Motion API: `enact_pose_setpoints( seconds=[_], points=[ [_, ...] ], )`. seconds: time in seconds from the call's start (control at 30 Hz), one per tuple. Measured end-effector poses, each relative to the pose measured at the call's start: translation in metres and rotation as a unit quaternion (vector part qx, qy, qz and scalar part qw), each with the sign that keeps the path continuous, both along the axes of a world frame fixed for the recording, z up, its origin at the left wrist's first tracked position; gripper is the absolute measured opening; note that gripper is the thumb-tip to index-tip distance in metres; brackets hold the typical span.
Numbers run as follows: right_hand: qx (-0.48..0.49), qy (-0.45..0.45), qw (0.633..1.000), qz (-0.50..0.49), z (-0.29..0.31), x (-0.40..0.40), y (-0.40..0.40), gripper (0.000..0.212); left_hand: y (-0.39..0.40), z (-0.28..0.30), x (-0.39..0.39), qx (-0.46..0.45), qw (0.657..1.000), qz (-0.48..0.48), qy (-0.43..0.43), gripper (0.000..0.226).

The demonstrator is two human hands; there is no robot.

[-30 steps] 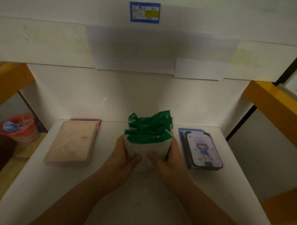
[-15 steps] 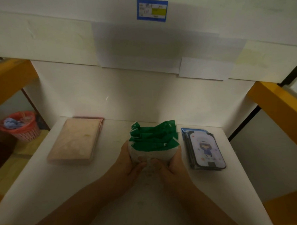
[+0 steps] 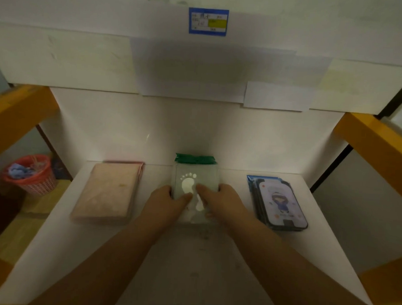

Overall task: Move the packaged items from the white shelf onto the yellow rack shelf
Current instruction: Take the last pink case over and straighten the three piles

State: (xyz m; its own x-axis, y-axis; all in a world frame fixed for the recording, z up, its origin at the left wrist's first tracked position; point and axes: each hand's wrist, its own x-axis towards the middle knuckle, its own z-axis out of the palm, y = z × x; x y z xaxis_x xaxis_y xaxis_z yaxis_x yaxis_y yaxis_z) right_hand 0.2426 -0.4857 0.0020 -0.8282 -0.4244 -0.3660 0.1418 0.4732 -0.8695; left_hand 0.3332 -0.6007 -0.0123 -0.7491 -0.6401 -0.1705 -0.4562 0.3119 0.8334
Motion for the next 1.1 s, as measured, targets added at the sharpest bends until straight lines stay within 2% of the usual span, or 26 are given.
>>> enact_pose_setpoints(
  seconds=[0.1, 0.17, 0.27, 0.37, 0.43, 0.5, 0.53, 0.63, 0.67, 0.73, 0.8, 0.83, 0.9, 1.0, 1.1],
  points=[
    [0.097, 0.019, 0.995, 0.026, -0.004, -0.010, -0.021, 0.086, -0.007, 0.001, -0.008, -0.023, 0.997, 0.031, -0.064, 0.054],
    [0.148, 0.040, 0.988, 0.028, -0.013, -0.017, -0.032, 0.097, -0.013, 0.003, -0.014, -0.049, 0.995, 0.019, -0.090, 0.060],
    [0.137, 0.036, 0.990, 0.026, -0.013, -0.016, -0.034, 0.089, -0.018, 0.004, -0.019, -0.083, 0.987, 0.003, -0.141, 0.062],
    [0.091, 0.028, 0.995, 0.015, -0.005, -0.008, -0.021, 0.052, -0.018, 0.000, -0.018, -0.152, 0.975, -0.007, -0.159, 0.062],
    [0.105, 0.045, 0.992, 0.044, 0.005, -0.003, -0.007, 0.055, -0.017, 0.000, -0.014, -0.219, 0.959, -0.011, -0.177, 0.063],
    [0.137, 0.103, 0.981, 0.087, 0.014, -0.001, 0.013, 0.075, -0.008, 0.006, -0.013, -0.261, 0.951, -0.001, -0.165, 0.068],
    [0.150, 0.150, 0.973, 0.090, 0.017, -0.002, 0.025, 0.077, 0.000, 0.010, -0.014, -0.293, 0.946, 0.003, -0.137, 0.072],
    [0.165, 0.291, 0.941, 0.043, 0.025, -0.006, 0.072, 0.062, 0.042, 0.027, -0.022, -0.353, 0.934, -0.041, -0.037, 0.068],
    [0.169, 0.324, 0.931, 0.011, 0.029, -0.010, 0.088, 0.058, 0.061, 0.030, -0.026, -0.342, 0.937, -0.072, -0.017, 0.064],
    [0.161, 0.308, 0.935, -0.066, 0.029, -0.024, 0.118, 0.061, 0.098, 0.037, -0.035, -0.253, 0.959, -0.127, -0.007, 0.059],
    [0.146, 0.245, 0.951, -0.119, 0.024, -0.041, 0.139, 0.076, 0.128, 0.044, -0.047, -0.074, 0.983, -0.169, -0.009, 0.041],
    [0.152, 0.219, 0.955, -0.129, 0.019, -0.047, 0.147, 0.081, 0.139, 0.044, -0.054, 0.032, 0.983, -0.180, -0.012, 0.028],
    [0.170, 0.159, 0.965, -0.122, 0.012, -0.054, 0.155, 0.078, 0.154, 0.035, -0.069, 0.180, 0.967, -0.181, -0.008, 0.021],
    [0.142, 0.073, 0.984, -0.074, 0.008, -0.059, 0.159, 0.048, 0.162, 0.028, -0.086, 0.272, 0.954, -0.122, -0.014, 0.021],
    [0.101, 0.046, 0.991, -0.078, -0.001, -0.066, 0.165, 0.049, 0.160, 0.029, -0.100, 0.335, 0.941, -0.051, -0.025, 0.021]
  ],
)
